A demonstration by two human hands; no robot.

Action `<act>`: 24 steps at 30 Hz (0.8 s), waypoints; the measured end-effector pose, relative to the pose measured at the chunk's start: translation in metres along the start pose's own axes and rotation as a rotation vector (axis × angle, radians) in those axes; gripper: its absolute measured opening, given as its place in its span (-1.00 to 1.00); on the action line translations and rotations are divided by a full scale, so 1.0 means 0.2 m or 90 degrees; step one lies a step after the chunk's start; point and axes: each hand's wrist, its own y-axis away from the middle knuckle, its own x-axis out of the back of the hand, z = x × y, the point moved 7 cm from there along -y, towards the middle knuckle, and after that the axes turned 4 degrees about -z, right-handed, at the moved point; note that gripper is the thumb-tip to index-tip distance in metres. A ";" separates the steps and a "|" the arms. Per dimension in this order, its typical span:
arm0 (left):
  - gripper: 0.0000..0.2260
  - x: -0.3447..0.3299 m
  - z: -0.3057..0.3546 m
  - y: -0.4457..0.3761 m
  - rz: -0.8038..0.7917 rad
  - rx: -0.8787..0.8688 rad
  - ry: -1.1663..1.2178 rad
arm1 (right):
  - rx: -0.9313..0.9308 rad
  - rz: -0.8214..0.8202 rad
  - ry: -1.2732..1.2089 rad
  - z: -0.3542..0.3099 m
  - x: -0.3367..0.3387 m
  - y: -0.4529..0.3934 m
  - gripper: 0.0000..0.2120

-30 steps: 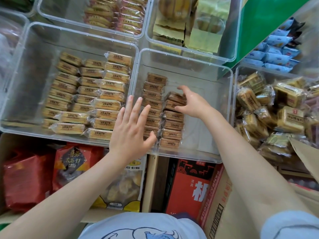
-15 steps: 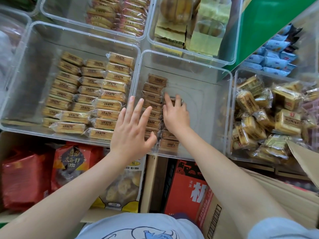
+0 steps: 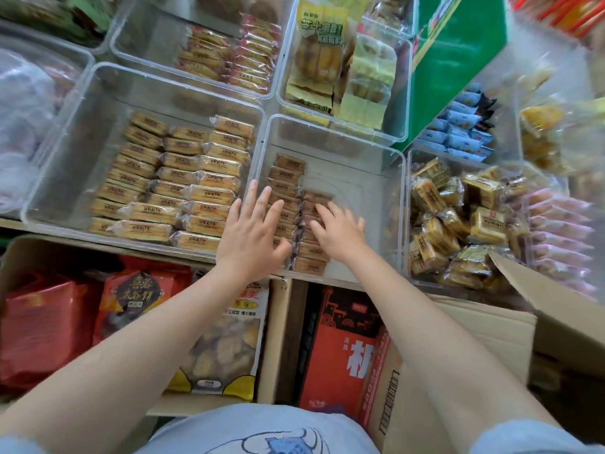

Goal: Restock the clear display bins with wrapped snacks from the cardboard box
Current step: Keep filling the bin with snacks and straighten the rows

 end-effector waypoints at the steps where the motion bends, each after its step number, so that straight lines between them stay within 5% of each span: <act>1: -0.33 0.00 0.00 0.00 -0.006 -0.001 0.001 | 0.008 0.000 -0.015 0.01 0.03 0.06 -0.48; 6: -0.38 0.00 0.00 0.01 0.031 -0.012 0.011 | 0.071 0.028 -0.198 0.08 0.19 0.53 -0.69; 11: -0.42 0.01 0.06 0.03 0.046 -0.014 -0.013 | 0.098 0.247 -0.205 0.25 0.30 1.08 -0.74; 19: -0.44 0.09 1.16 0.63 0.005 -0.324 0.247 | -0.006 0.487 -0.274 0.82 0.39 1.69 -0.75; 24: -0.50 0.11 1.58 0.92 -0.043 -0.355 0.420 | -0.122 0.402 -0.279 1.29 0.23 1.77 -0.76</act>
